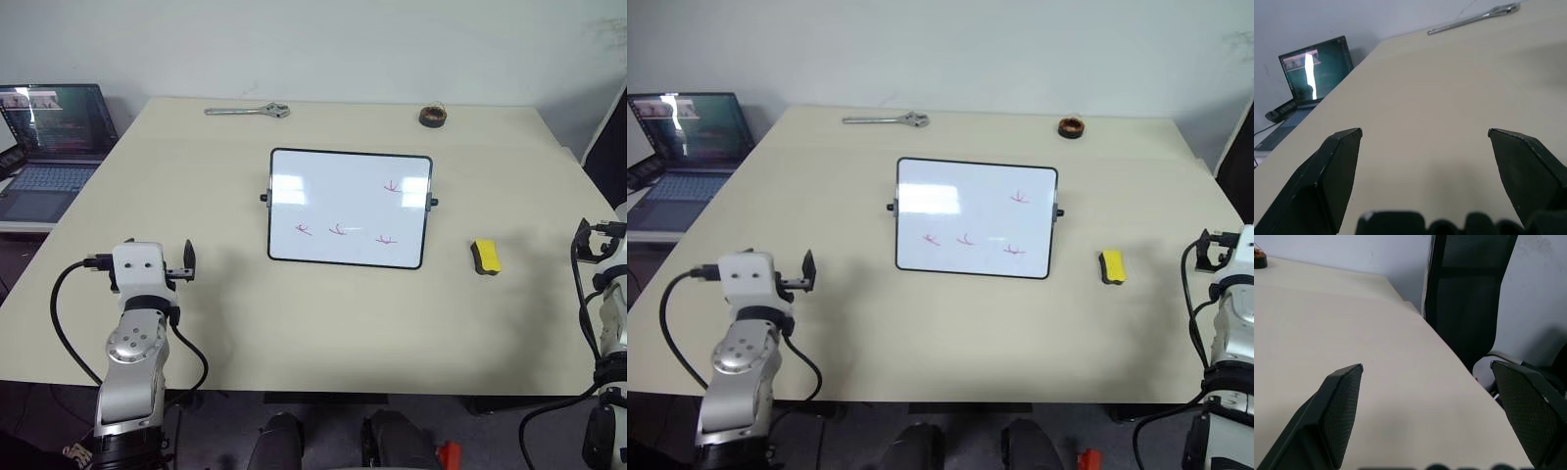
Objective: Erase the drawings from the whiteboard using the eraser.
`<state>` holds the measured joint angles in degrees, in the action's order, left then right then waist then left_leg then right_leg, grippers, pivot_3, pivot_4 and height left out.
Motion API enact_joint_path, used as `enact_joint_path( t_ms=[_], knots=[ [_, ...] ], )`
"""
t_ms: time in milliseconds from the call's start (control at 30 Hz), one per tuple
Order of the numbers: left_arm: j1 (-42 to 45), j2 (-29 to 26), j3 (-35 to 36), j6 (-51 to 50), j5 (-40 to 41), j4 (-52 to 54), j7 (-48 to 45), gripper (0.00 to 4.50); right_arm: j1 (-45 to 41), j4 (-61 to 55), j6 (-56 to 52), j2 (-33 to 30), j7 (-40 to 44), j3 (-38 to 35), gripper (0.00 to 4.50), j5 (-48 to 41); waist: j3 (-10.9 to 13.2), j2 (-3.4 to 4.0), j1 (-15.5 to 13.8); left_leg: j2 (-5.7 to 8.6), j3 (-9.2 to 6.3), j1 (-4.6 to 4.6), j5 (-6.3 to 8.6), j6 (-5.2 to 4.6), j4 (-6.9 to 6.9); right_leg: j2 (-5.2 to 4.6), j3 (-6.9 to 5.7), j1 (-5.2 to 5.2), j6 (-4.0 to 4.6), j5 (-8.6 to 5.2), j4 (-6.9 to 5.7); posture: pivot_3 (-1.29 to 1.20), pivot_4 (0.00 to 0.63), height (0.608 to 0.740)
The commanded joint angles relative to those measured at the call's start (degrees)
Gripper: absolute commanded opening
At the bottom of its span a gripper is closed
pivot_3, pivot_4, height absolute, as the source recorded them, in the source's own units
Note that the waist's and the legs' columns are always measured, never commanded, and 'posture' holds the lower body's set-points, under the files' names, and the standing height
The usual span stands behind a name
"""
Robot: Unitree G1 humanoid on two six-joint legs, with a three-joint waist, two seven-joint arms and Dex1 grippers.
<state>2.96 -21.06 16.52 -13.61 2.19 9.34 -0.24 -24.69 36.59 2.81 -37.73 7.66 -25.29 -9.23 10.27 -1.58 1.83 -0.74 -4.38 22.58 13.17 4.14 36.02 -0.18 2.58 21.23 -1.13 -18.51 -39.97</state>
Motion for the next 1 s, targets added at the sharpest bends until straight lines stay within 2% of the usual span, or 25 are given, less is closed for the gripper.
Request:
enact_joint_path(
  t_ms=[33, 133, 300, 500, 600, 733, 867, 1000],
  knots=[
    [2.0, -0.1, 1.7, 0.6, 0.0, -1.8, 0.8, 4.50, 0.8, -4.3, -4.7, -1.3, -1.0, -0.4, 4.45, -0.1, 0.0, 0.01, 0.0, 0.00, 0.00, 0.00, 0.00, 0.00, 0.01, 0.00, 0.00, -0.01, 0.00, 0.00, 0.00, 0.00, 0.150, 0.740],
    [3.5, -0.4, 1.5, 0.6, -0.1, -2.2, 0.5, 4.50, 3.5, -8.5, -6.4, -0.5, -0.3, -0.5, 4.45, -0.4, 0.0, 0.01, -0.1, 0.00, -0.02, 0.01, 0.00, 0.00, 0.01, 0.00, -0.03, 0.00, 0.00, 0.00, 0.01, 0.00, 0.150, 0.740],
    [5.2, -2.5, 2.2, -0.2, 2.5, -2.0, -3.8, 4.50, 9.0, -22.9, -11.7, 0.8, 3.4, 0.0, 4.45, -3.3, 0.0, 0.02, 0.0, -0.03, -0.05, 0.10, 0.00, 0.01, 0.00, 0.00, -0.05, 0.05, -0.01, -0.01, 0.02, 0.00, 0.150, 0.740],
    [10.4, -6.3, 2.6, -3.1, 10.8, -1.1, -14.3, 4.50, 12.0, -35.1, -19.9, 2.8, 4.7, -1.2, 4.45, -8.4, 0.0, 0.02, 0.0, -0.03, -0.08, 0.05, -0.01, 0.01, 0.02, 0.02, -0.08, 0.02, -0.01, 0.00, 0.00, 0.00, 0.150, 0.740],
    [14.4, -10.9, -0.3, -5.7, 17.3, 1.6, -26.1, 4.50, 14.7, -42.5, -25.9, 3.9, 8.5, -0.4, 4.45, -14.1, 0.0, 0.01, 0.0, -0.02, -0.11, 0.14, -0.01, 0.01, 0.02, 0.05, -0.12, 0.08, -0.01, 0.00, 0.00, 0.00, 0.150, 0.740],
    [22.3, -13.8, -4.2, -11.4, 25.0, 2.3, -36.8, 4.50, 16.3, -52.8, -37.0, 3.0, 7.7, 1.0, 4.45, -17.5, 0.0, 0.04, -0.2, -0.02, -0.17, 0.22, -0.01, 0.01, 0.06, 0.07, -0.17, 0.09, -0.03, -0.01, 0.02, 0.00, 0.150, 0.740],
    [27.7, -16.8, -13.4, -11.2, 25.0, 0.3, -50.6, 4.50, 16.1, -58.0, -46.4, 4.3, 4.5, 2.0, 4.45, -19.4, 0.0, 0.04, -0.1, 0.05, -0.14, 0.18, -0.01, 0.00, 0.04, 0.11, -0.17, 0.08, -0.04, -0.01, 0.02, 0.00, 0.150, 0.740],
    [33.9, -16.5, -20.1, -9.5, 24.0, -3.2, -59.8, 4.50, 14.6, -57.9, -50.8, 6.5, 2.4, 5.2, 4.45, -18.8, 0.0, 0.04, 0.1, 0.13, -0.15, 0.21, -0.01, 0.00, 0.04, 0.25, -0.17, 0.10, -0.03, -0.01, 0.03, 0.00, 0.150, 0.740]
  ],
)
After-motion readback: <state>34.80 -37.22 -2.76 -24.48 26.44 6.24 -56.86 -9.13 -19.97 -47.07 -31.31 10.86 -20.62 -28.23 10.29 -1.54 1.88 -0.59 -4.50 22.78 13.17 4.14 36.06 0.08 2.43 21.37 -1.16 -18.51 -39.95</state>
